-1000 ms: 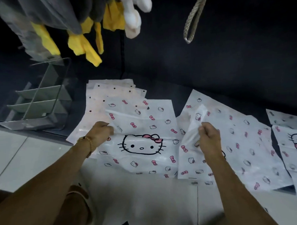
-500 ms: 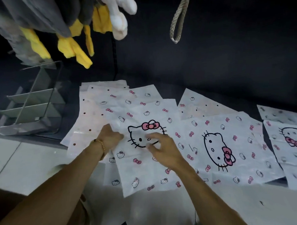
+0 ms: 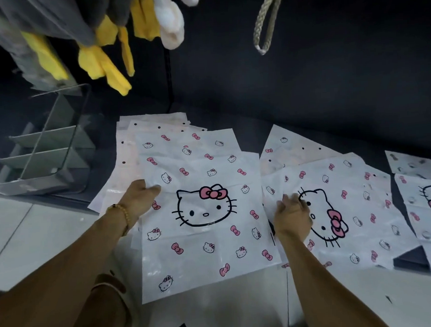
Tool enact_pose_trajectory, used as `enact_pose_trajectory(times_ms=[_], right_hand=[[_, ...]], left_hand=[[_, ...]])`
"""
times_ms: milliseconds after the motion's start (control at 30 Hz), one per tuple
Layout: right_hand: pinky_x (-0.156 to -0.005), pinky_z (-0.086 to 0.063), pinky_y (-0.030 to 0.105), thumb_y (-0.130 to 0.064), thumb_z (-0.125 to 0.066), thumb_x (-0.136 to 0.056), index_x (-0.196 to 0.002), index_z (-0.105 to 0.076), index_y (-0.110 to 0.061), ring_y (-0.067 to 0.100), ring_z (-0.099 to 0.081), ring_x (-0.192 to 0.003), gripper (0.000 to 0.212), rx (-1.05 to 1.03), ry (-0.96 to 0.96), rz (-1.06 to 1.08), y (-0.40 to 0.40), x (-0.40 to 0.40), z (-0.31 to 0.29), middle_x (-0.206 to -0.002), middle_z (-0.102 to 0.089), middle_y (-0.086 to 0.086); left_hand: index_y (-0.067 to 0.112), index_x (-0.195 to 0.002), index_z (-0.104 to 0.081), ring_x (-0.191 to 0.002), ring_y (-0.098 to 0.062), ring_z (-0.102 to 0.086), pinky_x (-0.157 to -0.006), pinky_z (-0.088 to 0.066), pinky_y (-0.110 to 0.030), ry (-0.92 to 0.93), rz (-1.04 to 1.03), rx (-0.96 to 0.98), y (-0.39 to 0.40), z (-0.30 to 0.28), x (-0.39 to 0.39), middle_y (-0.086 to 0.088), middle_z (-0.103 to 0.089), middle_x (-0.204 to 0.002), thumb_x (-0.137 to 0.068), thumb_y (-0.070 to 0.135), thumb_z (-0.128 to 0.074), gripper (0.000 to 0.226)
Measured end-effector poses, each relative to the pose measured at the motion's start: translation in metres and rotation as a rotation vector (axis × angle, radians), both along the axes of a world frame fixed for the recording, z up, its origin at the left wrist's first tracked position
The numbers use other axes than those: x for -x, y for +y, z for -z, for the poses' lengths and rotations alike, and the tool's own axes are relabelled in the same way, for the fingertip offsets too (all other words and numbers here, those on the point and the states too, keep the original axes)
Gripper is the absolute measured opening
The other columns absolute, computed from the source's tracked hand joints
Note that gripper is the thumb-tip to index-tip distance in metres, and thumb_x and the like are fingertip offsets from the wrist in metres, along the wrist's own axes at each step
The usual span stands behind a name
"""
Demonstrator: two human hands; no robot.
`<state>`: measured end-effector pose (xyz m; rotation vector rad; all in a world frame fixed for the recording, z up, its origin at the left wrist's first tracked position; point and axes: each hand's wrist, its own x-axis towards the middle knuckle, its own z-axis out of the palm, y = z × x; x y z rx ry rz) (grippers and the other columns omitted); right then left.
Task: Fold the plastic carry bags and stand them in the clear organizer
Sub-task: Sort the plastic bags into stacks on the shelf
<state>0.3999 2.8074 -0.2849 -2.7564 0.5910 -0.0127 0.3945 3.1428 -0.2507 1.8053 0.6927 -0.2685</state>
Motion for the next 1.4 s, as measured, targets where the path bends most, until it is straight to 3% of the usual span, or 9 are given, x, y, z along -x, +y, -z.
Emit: enact_pose_trajectory(times_ms=[100, 233, 433, 533, 667, 767, 867, 1067, 1400], right_hand=[[-0.091, -0.046, 0.049, -0.02, -0.041, -0.1, -0.115, -0.059, -0.003, 0.035, -0.052, -0.113, 0.029, -0.211, -0.043, 0.029, -0.013, 0.0, -0.01, -0.117, -0.059, 0.016], [-0.048, -0.039, 0.023, -0.022, -0.038, -0.101, -0.075, -0.045, -0.005, 0.018, -0.04, -0.058, 0.031, -0.718, -0.15, 0.089, -0.028, -0.001, -0.051, -0.065, -0.042, 0.007], [-0.057, -0.038, 0.018, -0.031, -0.04, -0.102, -0.089, -0.061, -0.017, 0.007, -0.046, -0.062, 0.028, -0.722, 0.015, -0.45, 0.011, 0.002, -0.111, -0.072, -0.051, -0.004], [-0.065, -0.04, 0.012, -0.029, -0.043, -0.102, -0.107, -0.065, -0.024, -0.003, -0.049, -0.069, 0.023, -0.694, 0.232, -0.683, 0.06, 0.015, -0.104, -0.085, -0.055, -0.011], [-0.094, -0.047, 0.038, -0.024, -0.047, -0.101, -0.118, -0.065, -0.016, 0.023, -0.061, -0.107, 0.026, -0.602, 0.428, -0.836, 0.093, 0.037, -0.076, -0.112, -0.065, 0.006], [-0.106, -0.042, 0.034, -0.035, -0.061, -0.092, -0.116, -0.067, -0.028, 0.004, -0.05, -0.123, 0.026, -0.699, 0.537, -0.76, 0.087, 0.043, -0.063, -0.13, -0.06, -0.008], [-0.097, -0.036, 0.012, -0.043, -0.069, -0.084, -0.123, -0.06, -0.029, 0.007, -0.045, -0.127, 0.042, -0.659, 0.201, -0.368, 0.063, 0.03, -0.063, -0.128, -0.054, -0.014], [-0.1, -0.042, 0.045, -0.048, -0.067, -0.081, -0.141, -0.035, -0.005, 0.035, -0.043, -0.127, 0.081, -0.398, 0.302, 0.096, 0.024, 0.006, -0.048, -0.139, -0.042, 0.017], [-0.06, -0.043, 0.025, -0.022, -0.081, -0.073, -0.078, -0.055, -0.011, 0.017, -0.059, -0.071, 0.029, -0.903, 0.392, 0.156, 0.016, -0.004, -0.05, -0.079, -0.062, 0.004]], left_hand=[[0.007, -0.094, -0.064, -0.082, -0.026, -0.061, -0.079, -0.049, -0.034, 0.006, 0.016, 0.019, 0.003, -0.005, -0.002, -0.008, -0.066, -0.09, -0.093, 0.013, -0.055, 0.011], [0.013, -0.087, -0.056, -0.078, -0.022, -0.057, -0.081, -0.045, -0.033, 0.039, 0.021, 0.026, -0.008, -0.012, -0.004, -0.006, -0.062, -0.086, -0.091, 0.006, -0.057, 0.008], [0.001, -0.111, -0.057, -0.095, -0.031, -0.059, -0.091, -0.046, -0.037, 0.074, -0.039, 0.21, -0.026, -0.019, 0.0, -0.02, -0.063, -0.113, -0.088, -0.005, -0.054, 0.023], [0.004, -0.131, -0.051, -0.121, -0.032, -0.052, -0.107, -0.037, -0.044, 0.085, -0.121, 0.481, -0.032, -0.024, 0.003, -0.016, -0.055, -0.132, -0.096, 0.023, -0.052, 0.04], [0.016, -0.123, -0.06, -0.113, -0.031, -0.06, -0.102, -0.043, -0.046, 0.12, 0.002, 0.552, -0.038, -0.032, 0.006, -0.011, -0.065, -0.12, -0.09, 0.056, -0.051, 0.053], [0.001, -0.121, -0.056, -0.106, -0.029, -0.059, -0.096, -0.046, -0.04, 0.065, 0.092, 0.201, -0.043, -0.018, 0.007, -0.018, -0.062, -0.121, -0.088, 0.011, -0.064, 0.035], [0.002, -0.124, -0.053, -0.099, -0.027, -0.059, -0.084, -0.049, -0.034, 0.066, 0.154, 0.151, -0.041, -0.011, 0.011, -0.017, -0.063, -0.117, -0.083, -0.011, -0.058, 0.043], [0.006, -0.121, -0.056, -0.107, -0.033, -0.059, -0.096, -0.047, -0.047, 0.071, 0.166, 0.186, -0.026, -0.004, 0.024, -0.015, -0.064, -0.114, -0.078, -0.016, -0.06, 0.049], [0.022, -0.103, -0.062, -0.083, -0.015, -0.069, -0.066, -0.056, -0.026, -0.006, 0.209, 0.312, -0.041, -0.02, 0.03, 0.003, -0.075, -0.086, -0.078, -0.019, -0.059, 0.047]])
